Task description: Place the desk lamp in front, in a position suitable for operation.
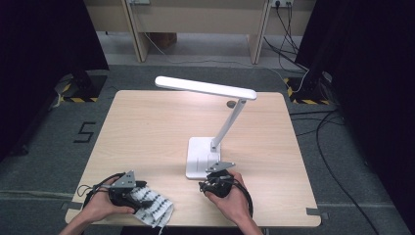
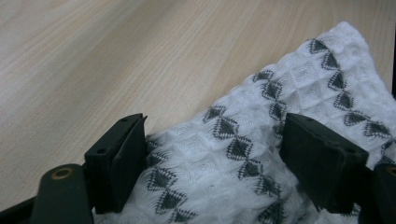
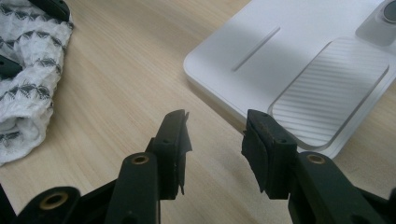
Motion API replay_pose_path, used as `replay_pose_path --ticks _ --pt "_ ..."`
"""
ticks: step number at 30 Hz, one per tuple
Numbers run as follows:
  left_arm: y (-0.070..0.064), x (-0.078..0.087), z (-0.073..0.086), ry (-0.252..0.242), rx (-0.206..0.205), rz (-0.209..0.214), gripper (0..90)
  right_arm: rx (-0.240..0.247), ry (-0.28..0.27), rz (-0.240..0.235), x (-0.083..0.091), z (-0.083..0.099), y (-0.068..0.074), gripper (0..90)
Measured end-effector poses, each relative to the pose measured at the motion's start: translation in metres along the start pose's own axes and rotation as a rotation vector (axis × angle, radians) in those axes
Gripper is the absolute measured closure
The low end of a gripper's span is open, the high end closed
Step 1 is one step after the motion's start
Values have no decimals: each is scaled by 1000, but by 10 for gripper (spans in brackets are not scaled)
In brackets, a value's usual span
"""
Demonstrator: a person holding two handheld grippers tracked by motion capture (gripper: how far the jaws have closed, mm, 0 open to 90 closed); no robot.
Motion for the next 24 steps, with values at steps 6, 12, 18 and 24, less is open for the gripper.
replay_pose_path --ticks 6,12,18,24 --pt "-1 4 -3 25 17 2 448 -15 -4 10 4 1 -3 591" --pt "-4 6 0 18 90 31 699 -47 -49 51 17 -1 -15 589" --pt "-4 8 -1 39 131 43 761 -91 -99 96 17 -4 -41 522" --pt "3 17 -8 2 202 28 770 -28 -117 103 7 -7 -49 451"
Point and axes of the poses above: each handheld gripper's, and its own axes: x roughly backward along the jaws, z roughly out of its underside, y roughly to its left, the point moved 1 cm from there along -x, roughly forward along the jaws, and after that the axes turned 15 degrees about -z, right-handed, at the moved point
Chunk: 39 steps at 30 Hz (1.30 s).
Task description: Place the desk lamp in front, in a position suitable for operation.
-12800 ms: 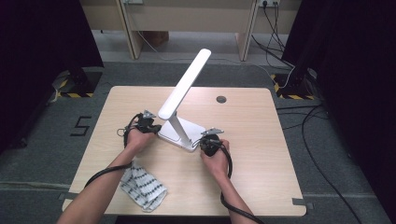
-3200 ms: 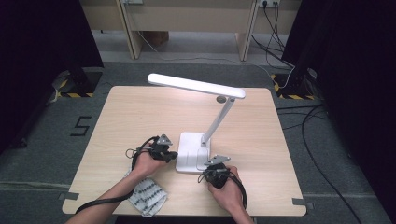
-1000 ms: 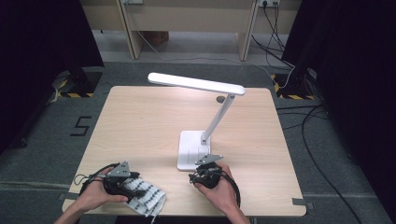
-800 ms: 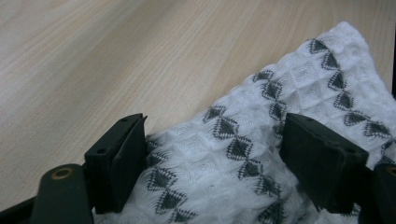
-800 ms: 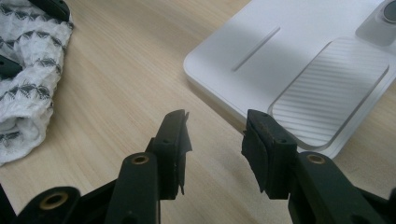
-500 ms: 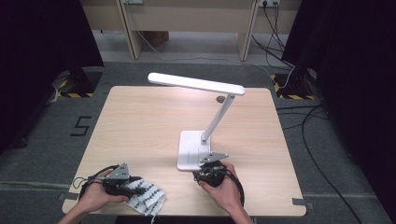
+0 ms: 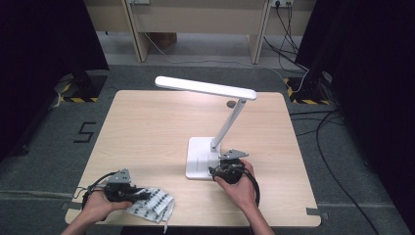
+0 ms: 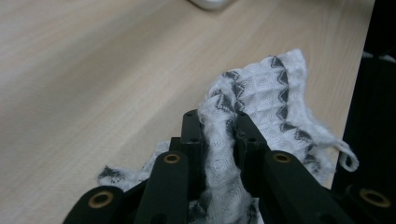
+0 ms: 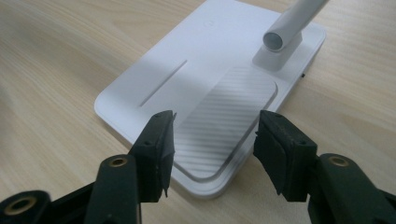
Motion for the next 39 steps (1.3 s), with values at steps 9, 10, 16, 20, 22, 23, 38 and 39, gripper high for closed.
replay_pose_path --ticks 9,10,16,20,22,23,38,39 --pt "10 20 -22 -116 65 -81 770 16 -22 18 -8 -4 0 416" --pt "11 21 -25 -125 71 -88 770 15 -24 21 -9 -4 0 416" --pt "15 26 -38 -166 97 -131 769 15 -18 33 -11 -6 -2 426" --pt "18 28 -48 -195 113 -155 769 15 -23 43 -12 -6 -3 434" --pt "18 30 -54 -209 108 -175 769 9 -25 48 -13 -6 -4 430" --pt "18 31 -57 -213 106 -182 769 17 -25 50 -13 -6 -5 428" --pt "29 42 -95 -316 151 -217 769 20 -20 47 -19 -8 -5 447" --pt "30 44 -98 -324 155 -219 769 15 -21 50 -18 -8 -6 449"
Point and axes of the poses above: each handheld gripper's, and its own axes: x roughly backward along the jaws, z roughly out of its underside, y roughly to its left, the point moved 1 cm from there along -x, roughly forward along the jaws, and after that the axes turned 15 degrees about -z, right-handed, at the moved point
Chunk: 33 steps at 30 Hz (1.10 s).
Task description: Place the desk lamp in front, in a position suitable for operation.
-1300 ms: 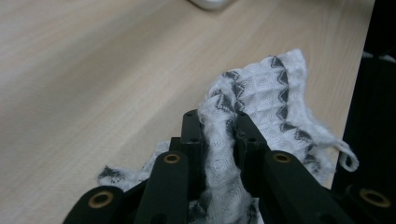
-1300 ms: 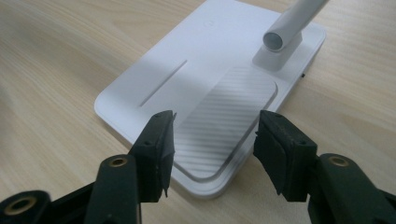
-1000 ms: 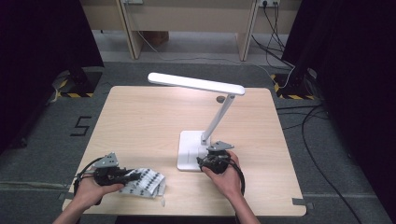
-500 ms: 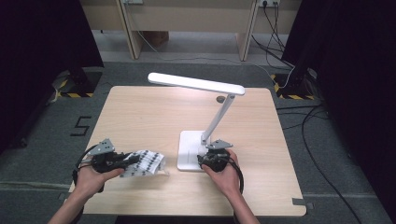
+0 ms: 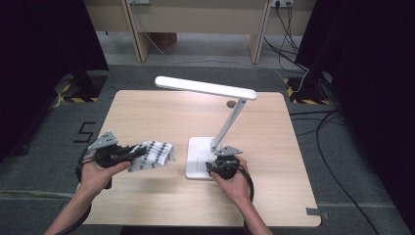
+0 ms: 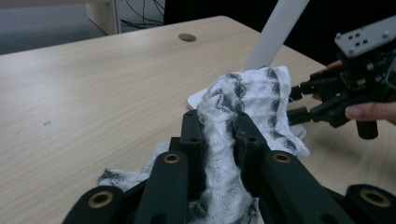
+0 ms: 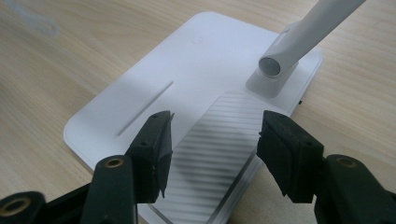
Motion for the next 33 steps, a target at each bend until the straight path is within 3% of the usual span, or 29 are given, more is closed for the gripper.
replay_pose_path --ticks 12,26,33 --pt "3 2 -36 -58 1 -41 769 -15 -16 1 1 4 -5 452" --pt "4 4 -44 -82 27 -59 769 11 -16 -3 2 -2 -6 452" --pt "1 10 -55 -105 14 -66 769 6 -12 -8 0 1 -7 454"
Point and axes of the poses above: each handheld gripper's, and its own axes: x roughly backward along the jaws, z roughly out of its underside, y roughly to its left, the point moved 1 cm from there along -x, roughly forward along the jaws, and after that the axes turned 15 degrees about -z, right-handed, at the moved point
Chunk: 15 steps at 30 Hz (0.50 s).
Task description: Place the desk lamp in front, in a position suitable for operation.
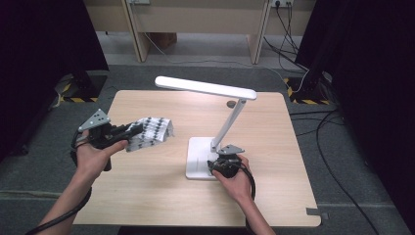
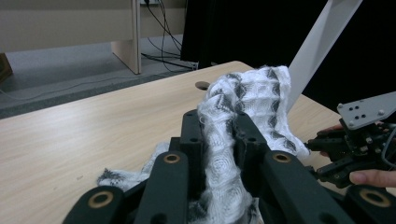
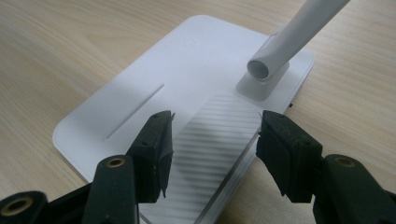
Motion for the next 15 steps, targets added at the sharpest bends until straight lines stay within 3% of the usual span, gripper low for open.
replay_pose_path --ticks 8,15 --pt "2 8 -17 -30 16 -13 769 6 2 -3 -1 -2 0 453" --pt "2 15 -41 -65 13 -23 769 2 10 -4 -3 1 -1 452"
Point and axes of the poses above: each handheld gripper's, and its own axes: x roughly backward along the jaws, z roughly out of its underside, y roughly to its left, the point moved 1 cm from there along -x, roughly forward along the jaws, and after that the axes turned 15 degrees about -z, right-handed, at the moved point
